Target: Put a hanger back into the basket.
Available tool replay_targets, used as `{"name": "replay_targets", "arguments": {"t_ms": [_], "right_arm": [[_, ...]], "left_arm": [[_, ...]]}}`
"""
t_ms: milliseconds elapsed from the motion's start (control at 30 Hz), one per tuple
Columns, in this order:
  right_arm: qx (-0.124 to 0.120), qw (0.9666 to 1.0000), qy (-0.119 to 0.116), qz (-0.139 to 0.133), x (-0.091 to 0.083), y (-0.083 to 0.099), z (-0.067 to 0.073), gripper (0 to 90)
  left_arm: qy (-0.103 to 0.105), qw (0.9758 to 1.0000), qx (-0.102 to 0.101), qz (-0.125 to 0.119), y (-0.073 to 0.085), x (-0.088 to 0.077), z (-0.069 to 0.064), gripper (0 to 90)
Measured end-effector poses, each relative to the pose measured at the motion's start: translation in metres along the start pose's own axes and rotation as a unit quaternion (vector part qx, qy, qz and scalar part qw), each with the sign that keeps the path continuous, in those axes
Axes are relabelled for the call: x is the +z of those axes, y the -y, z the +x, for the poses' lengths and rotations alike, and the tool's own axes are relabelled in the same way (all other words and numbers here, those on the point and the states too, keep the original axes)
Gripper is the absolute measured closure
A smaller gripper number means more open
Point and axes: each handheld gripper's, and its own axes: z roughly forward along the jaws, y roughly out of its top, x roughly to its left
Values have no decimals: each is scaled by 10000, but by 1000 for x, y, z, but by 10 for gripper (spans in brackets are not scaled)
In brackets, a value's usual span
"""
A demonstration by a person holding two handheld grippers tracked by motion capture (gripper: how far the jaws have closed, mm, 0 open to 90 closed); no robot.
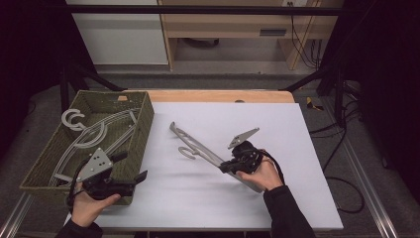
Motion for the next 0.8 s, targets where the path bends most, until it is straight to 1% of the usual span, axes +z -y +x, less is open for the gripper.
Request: {"name": "replay_targets", "arguments": {"t_ms": [33, 67, 100, 133, 167, 233, 267, 300, 333, 367, 400, 433, 467, 533, 567, 600, 633, 667, 700, 733, 767, 800], "right_arm": [[0, 10000, 0, 0, 0, 0, 0, 836], [14, 9999, -79, -78, -5, 1, 1, 836], [14, 9999, -79, -78, -5, 1, 1, 836], [23, 9998, -136, -134, -11, 1, 2, 837], [-40, 9998, -95, -147, -14, 1, 3, 837], [-39, 9998, -121, -122, -17, 1, 4, 837], [-27, 9998, -97, -162, -19, 2, 5, 837], [-68, 9997, -127, -181, -22, 2, 5, 837], [-53, 9995, -136, -297, -28, 2, 7, 836], [-60, 9994, -146, -306, -31, 2, 8, 837], [-60, 9994, -146, -306, -31, 2, 8, 837], [-148, 9989, -221, -380, -36, 2, 9, 836], [-186, 9985, -222, -458, -38, 2, 10, 837], [-185, 9986, -240, -436, -40, 1, 12, 837], [-211, 9986, -200, -449, -43, 1, 14, 837], [-304, 9983, -220, -448, -46, 0, 17, 837], [-304, 9983, -220, -448, -46, 0, 17, 837], [-289, 9981, -284, -456, -47, 0, 19, 837], [-350, 9973, -411, -498, -49, -1, 22, 837], [-350, 9973, -411, -498, -49, -1, 22, 837], [-333, 9972, -430, -508, -50, -1, 24, 837], [-370, 9962, -570, -537, -50, -2, 27, 837]], "left_arm": [[0, 10000, 0, 0, 0, 0, 0, 104], [6, 10000, 53, 12, -1, 0, -1, 104], [6, 10000, 53, 12, -1, 0, -1, 104], [6, 10000, 76, 18, -2, 0, -1, 104], [31, 9999, 115, 25, -3, 1, -2, 104], [34, 9999, 136, 26, -4, 1, -3, 104], [32, 9998, 184, 46, -4, 2, -4, 104], [33, 9997, 235, 73, -5, 3, -6, 104], [33, 9995, 282, 102, -5, 4, -7, 104], [67, 9991, 380, 155, -6, 7, -10, 104], [67, 9991, 380, 155, -6, 7, -10, 104], [82, 9986, 476, 213, -8, 10, -13, 104], [100, 9983, 528, 244, -9, 12, -14, 104], [130, 9979, 564, 278, -10, 14, -16, 104], [139, 9973, 654, 301, -12, 16, -17, 104], [102, 9958, 810, 424, -16, 21, -20, 105], [102, 9958, 810, 424, -16, 21, -20, 106], [91, 9947, 905, 481, -19, 24, -21, 106], [65, 9915, 1138, 623, -23, 33, -25, 111], [65, 9915, 1138, 623, -23, 33, -25, 114], [27, 9894, 1265, 717, -24, 38, -27, 114], [37, 9839, 1510, 953, -26, 51, -30, 121]]}}
